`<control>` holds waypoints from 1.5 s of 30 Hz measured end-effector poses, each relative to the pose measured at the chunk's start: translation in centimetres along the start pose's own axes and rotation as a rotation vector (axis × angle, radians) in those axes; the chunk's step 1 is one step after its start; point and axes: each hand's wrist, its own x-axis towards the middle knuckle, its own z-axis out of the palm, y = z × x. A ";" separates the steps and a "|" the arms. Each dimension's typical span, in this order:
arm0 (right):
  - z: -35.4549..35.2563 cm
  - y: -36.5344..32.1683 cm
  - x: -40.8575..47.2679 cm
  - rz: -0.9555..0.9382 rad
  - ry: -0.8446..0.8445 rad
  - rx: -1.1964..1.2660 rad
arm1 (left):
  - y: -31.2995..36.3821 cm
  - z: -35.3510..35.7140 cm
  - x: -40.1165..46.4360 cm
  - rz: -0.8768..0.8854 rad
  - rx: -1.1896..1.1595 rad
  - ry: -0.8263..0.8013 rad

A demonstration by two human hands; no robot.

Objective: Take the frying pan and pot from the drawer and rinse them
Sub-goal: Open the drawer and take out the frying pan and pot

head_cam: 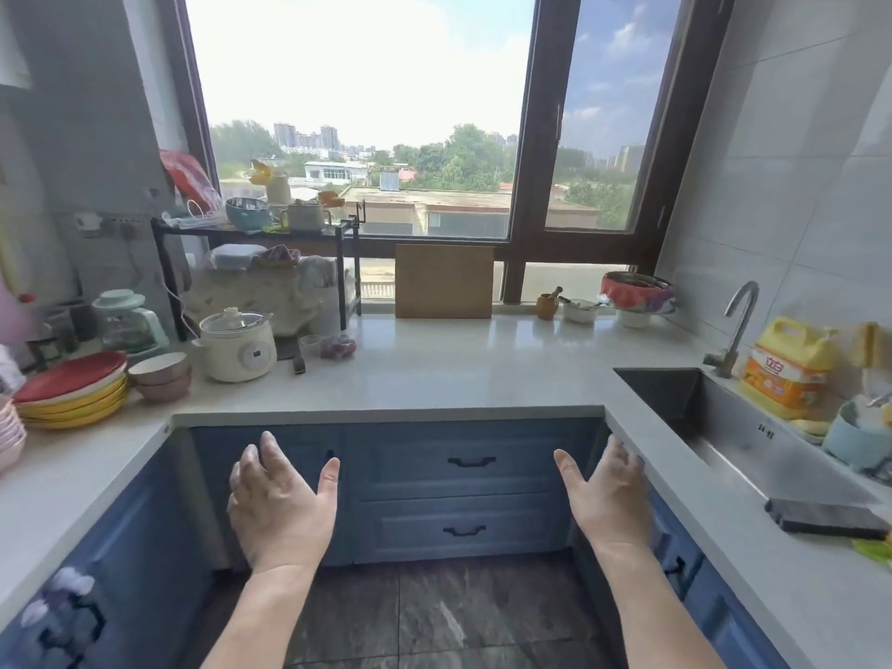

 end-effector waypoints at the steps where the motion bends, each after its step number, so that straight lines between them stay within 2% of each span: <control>1: 0.7 0.0 2.1 -0.002 -0.002 -0.003 | 1.1 1.3 1.1 -0.011 -0.003 -0.001; 6: 4.8 0.1 10.4 0.006 -0.035 -0.019 | 5.1 7.2 5.3 -0.064 0.021 -0.012; 15: 14.3 0.2 19.5 0.065 -0.150 -0.030 | 8.0 17.6 11.3 -0.110 0.071 -0.086; 23: 24.7 1.0 25.4 0.113 -0.210 -0.044 | 8.5 27.8 16.2 -0.122 0.115 -0.196; 32: 35.4 4.9 28.0 0.145 -0.271 -0.073 | 6.5 38.1 17.3 -0.117 0.187 -0.294; 42: 49.1 10.3 28.7 -0.145 -0.531 -0.262 | 3.3 47.8 15.9 -0.047 0.295 -0.327; 45: 52.2 11.0 29.4 -0.180 -0.667 -0.343 | 1.9 49.6 15.0 -0.045 0.344 -0.319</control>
